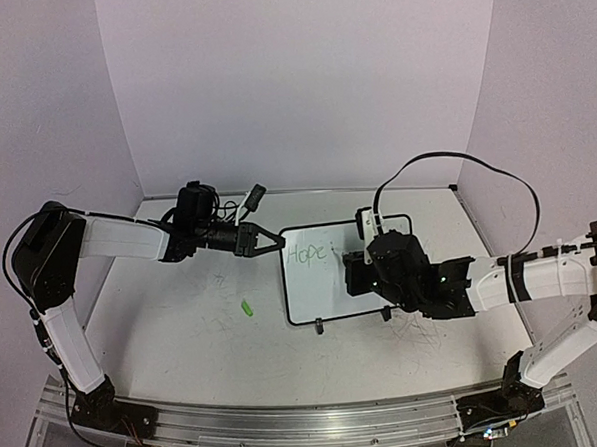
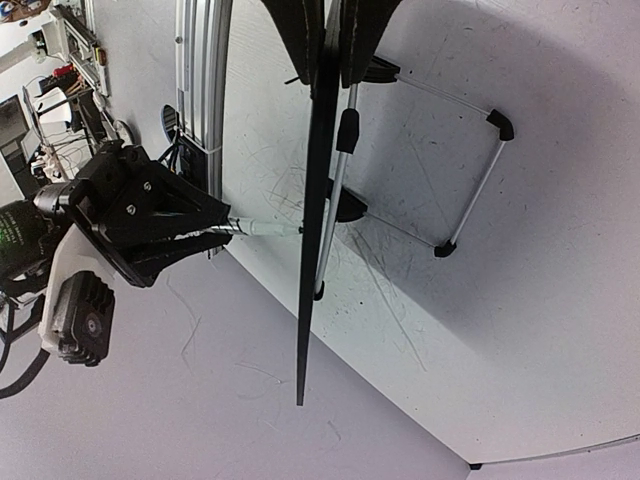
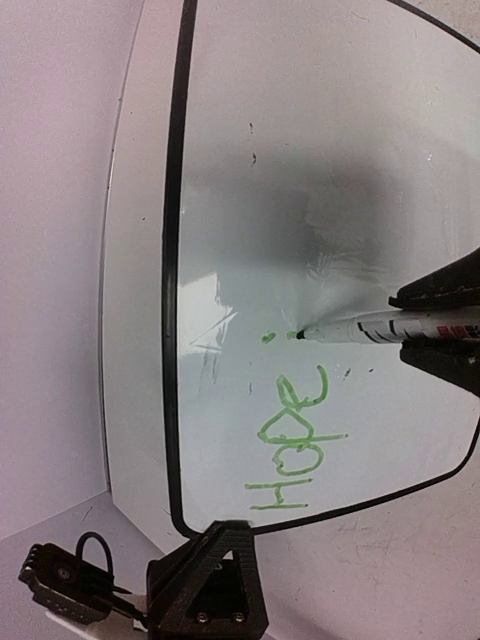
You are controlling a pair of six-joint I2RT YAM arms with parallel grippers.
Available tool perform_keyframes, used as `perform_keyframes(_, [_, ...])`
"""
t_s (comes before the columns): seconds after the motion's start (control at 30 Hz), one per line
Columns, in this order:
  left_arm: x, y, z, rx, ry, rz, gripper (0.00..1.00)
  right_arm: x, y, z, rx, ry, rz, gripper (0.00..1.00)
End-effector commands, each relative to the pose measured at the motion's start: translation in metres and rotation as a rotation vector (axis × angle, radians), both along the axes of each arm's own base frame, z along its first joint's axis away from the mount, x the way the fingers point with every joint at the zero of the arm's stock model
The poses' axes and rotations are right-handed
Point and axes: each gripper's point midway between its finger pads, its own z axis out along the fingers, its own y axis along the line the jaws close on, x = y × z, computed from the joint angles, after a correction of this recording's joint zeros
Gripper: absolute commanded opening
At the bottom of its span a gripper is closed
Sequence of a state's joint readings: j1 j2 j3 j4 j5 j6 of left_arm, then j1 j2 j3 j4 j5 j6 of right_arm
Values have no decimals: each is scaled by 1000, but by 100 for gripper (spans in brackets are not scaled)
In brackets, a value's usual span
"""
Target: Write a sentence on the whiteboard
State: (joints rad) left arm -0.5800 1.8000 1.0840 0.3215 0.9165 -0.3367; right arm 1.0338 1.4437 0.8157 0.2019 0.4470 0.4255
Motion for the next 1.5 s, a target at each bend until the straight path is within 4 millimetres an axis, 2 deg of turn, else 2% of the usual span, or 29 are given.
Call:
perform_keyframes(0.0, [-14, -1, 27, -49, -40, -44, 0, -6, -5, -13, -22, 31, -9, 0])
perform_keyframes(0.3, [-13, 0, 28, -50, -41, -43, 0, -11, -6, -15, -19, 41, -11, 0])
perform_keyframes(0.5, [-13, -1, 27, -49, -40, -43, 0, -8, -2, 17, 46, -18, -1, 0])
perform_keyframes(0.6, [-13, -1, 28, -50, -42, -42, 0, -6, -6, 25, 60, -35, -10, 0])
perform_keyframes(1.0, [-13, -1, 28, -49, -42, -43, 0, 8, -6, 27, 49, -53, -24, 0])
perform_keyframes(1.47, [-14, -1, 27, -49, -40, -45, 0, 11, -3, 25, 40, -55, -20, 0])
